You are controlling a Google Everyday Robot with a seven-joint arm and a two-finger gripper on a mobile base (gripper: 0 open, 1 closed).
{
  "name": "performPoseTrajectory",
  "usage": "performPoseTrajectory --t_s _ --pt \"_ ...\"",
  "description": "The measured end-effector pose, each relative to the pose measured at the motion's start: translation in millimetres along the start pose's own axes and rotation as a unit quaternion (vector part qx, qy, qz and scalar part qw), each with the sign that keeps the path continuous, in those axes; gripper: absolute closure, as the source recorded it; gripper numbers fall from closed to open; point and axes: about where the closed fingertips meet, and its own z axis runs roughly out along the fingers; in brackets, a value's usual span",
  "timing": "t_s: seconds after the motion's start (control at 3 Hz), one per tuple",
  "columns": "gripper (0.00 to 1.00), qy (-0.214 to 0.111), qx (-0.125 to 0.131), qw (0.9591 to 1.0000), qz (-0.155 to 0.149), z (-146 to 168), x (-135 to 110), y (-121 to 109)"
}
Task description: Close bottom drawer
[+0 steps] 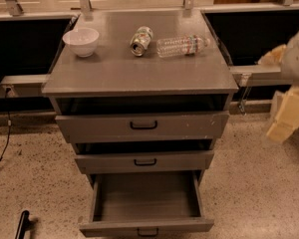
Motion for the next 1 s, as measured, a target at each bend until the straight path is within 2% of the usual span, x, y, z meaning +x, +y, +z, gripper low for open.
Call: performPoseTrajectory --t_s 0.33,0.67,1.0 --pt "0.0 -0.076 -0.037 0.996 0.029 75 45 32" --pt "0.0 -0.101 -0.032 0.9926 0.06 92 72 51" --pt "0.0 -0.091 -0.043 0.9932 0.058 98 72 52"
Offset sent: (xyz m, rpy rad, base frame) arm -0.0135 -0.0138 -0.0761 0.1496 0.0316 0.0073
